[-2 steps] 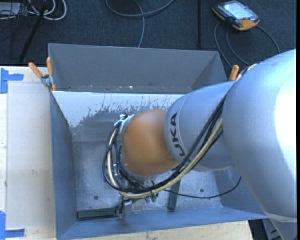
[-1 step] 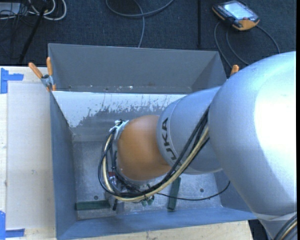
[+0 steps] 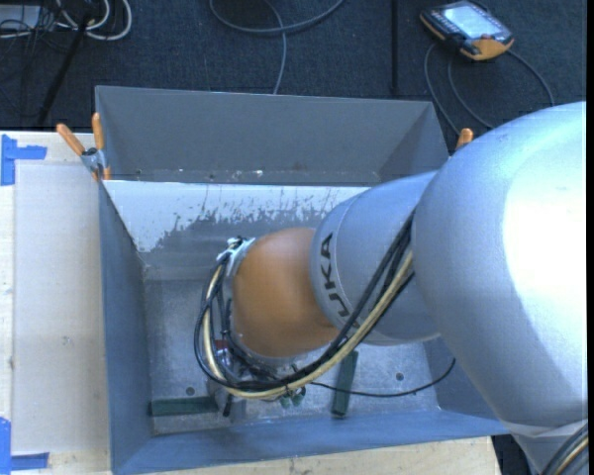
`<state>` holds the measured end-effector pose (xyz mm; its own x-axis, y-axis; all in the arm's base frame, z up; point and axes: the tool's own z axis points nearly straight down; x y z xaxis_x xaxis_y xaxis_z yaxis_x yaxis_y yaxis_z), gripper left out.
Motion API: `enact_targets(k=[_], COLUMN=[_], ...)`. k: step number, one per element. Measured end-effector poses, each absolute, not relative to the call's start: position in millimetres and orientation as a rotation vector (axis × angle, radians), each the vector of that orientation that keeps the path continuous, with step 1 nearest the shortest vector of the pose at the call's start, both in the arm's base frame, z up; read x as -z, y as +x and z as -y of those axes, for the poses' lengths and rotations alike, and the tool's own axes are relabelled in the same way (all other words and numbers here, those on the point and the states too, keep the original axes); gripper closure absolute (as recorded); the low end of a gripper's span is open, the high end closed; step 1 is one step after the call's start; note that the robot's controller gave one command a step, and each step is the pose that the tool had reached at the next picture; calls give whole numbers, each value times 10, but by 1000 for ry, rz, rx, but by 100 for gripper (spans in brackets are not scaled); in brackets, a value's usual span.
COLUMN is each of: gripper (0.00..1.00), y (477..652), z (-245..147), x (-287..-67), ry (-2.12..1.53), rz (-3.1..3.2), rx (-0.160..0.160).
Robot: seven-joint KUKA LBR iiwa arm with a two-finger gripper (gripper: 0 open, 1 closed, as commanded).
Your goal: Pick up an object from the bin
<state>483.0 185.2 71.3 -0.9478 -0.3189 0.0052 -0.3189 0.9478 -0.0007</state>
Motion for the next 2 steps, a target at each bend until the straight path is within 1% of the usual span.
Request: enact_targets(k=[1, 2], gripper=[100, 100], y=[4795, 4818], z=[-1582, -1883], x=[-802, -890], ry=[454, 434], rz=[3107, 3111], rx=[2, -5])
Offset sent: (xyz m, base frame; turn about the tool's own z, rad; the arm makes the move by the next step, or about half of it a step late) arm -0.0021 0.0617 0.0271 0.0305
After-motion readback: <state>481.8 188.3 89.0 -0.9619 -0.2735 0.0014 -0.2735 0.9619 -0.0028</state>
